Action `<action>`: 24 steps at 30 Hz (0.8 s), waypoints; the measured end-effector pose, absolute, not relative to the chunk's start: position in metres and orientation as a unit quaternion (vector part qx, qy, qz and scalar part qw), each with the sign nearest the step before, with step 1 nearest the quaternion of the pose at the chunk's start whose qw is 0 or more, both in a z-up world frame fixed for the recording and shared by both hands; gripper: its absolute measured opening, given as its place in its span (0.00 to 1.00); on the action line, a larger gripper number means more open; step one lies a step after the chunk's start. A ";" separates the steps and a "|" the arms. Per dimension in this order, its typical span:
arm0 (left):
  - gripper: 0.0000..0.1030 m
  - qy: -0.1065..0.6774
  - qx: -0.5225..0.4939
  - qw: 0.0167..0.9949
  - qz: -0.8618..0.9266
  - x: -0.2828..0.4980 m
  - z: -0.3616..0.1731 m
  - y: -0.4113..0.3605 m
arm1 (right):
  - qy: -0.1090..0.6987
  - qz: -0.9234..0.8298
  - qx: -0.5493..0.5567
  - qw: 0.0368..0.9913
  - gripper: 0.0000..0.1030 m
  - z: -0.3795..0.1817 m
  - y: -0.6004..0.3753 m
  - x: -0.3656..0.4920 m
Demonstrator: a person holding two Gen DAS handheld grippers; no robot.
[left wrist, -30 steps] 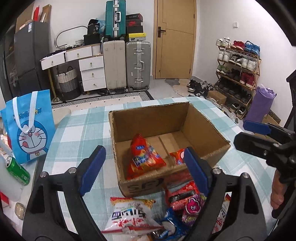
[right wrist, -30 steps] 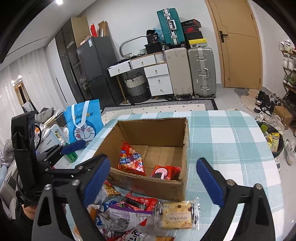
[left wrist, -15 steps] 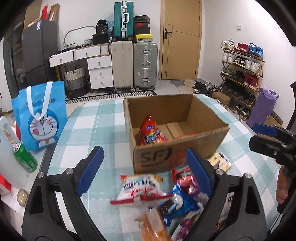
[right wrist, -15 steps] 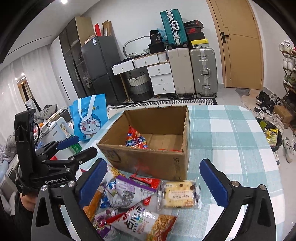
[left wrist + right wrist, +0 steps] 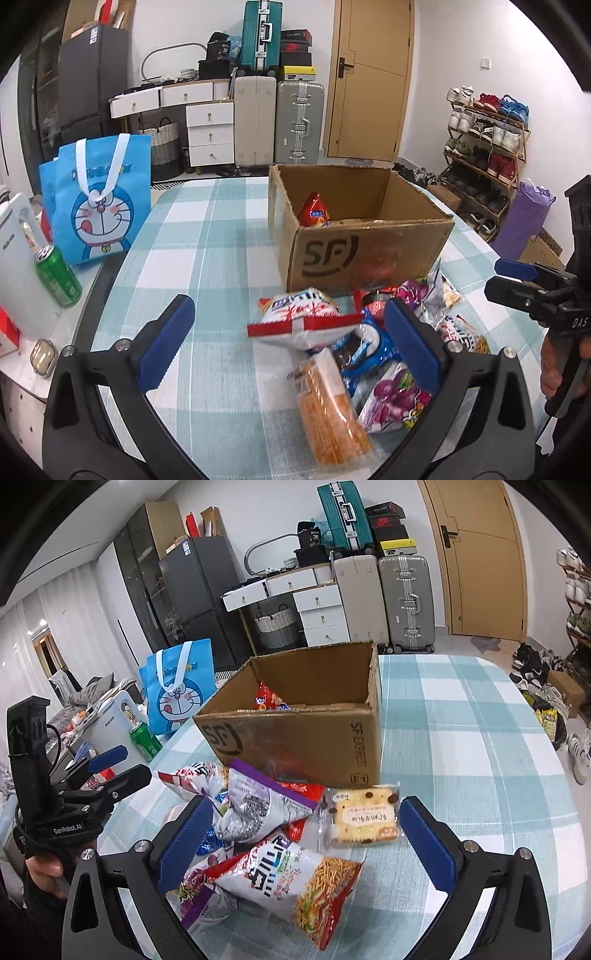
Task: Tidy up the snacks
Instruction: 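Move both tools back toward the remaining snack pile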
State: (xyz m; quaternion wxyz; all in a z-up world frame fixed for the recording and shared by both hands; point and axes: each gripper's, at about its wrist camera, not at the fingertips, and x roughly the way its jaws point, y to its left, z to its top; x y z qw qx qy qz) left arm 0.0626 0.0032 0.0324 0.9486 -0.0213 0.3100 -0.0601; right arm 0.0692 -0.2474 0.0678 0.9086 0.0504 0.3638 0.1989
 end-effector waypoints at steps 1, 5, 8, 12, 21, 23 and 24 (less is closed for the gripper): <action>0.99 0.310 -0.024 0.948 -0.062 0.061 0.032 0.005 | 0.365 0.200 0.052 0.908 0.99 0.066 -0.248 0.068; 0.99 0.303 -0.031 0.950 -0.067 0.053 0.029 0.009 | 0.367 0.199 0.052 0.907 0.99 0.061 -0.249 0.060; 0.99 0.303 -0.037 0.950 -0.072 0.049 0.027 0.008 | 0.372 0.198 0.054 0.905 0.99 0.056 -0.250 0.056; 0.99 0.310 -0.037 0.947 -0.080 0.047 0.025 0.006 | 0.379 0.203 0.052 0.901 0.99 0.052 -0.249 0.052; 0.99 0.313 -0.056 0.943 -0.100 0.046 0.025 0.004 | 0.386 0.203 0.042 0.899 0.99 0.046 -0.246 0.052; 0.99 0.316 -0.062 0.941 -0.105 0.047 0.024 0.005 | 0.384 0.197 0.054 0.901 0.99 0.048 -0.248 0.052; 0.99 0.318 -0.064 0.940 -0.108 0.048 0.024 0.006 | 0.384 0.201 0.058 0.899 0.99 0.049 -0.248 0.052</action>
